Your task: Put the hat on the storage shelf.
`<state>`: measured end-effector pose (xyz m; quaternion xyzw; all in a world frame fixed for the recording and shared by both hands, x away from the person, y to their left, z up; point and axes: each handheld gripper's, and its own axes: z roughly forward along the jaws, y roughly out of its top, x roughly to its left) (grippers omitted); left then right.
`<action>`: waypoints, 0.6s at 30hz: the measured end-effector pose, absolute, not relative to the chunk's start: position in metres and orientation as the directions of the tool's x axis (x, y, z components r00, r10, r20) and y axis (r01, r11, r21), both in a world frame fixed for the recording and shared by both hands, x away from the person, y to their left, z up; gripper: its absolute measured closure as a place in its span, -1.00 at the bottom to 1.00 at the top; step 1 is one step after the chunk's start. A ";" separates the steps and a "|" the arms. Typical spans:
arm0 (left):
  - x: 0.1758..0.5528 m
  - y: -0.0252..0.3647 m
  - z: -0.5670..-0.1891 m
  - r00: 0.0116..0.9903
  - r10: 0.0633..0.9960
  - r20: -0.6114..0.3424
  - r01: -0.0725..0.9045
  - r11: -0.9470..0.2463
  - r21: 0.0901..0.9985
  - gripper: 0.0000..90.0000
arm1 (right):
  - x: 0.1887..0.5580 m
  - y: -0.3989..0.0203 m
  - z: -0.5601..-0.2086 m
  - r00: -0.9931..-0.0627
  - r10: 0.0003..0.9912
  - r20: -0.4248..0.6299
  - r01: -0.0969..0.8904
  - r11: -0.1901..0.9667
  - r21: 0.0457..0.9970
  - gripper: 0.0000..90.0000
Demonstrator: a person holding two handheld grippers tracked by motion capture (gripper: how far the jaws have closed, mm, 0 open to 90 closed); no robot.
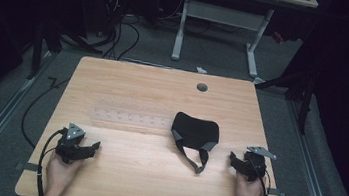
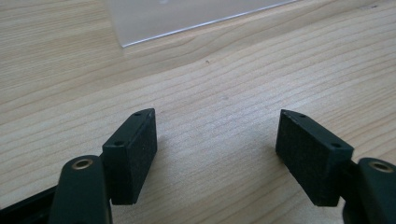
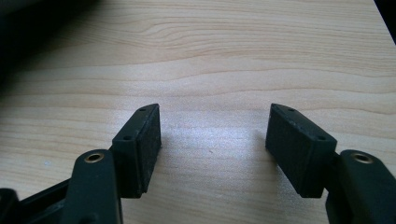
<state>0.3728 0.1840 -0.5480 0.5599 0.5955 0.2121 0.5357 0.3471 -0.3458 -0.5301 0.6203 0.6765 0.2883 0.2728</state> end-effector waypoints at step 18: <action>0.373 0.184 -0.548 0.200 0.895 -0.398 0.441 0.281 0.853 -0.36 | 0.346 -0.344 -0.530 -0.095 0.995 -0.019 0.681 0.079 0.728 -0.16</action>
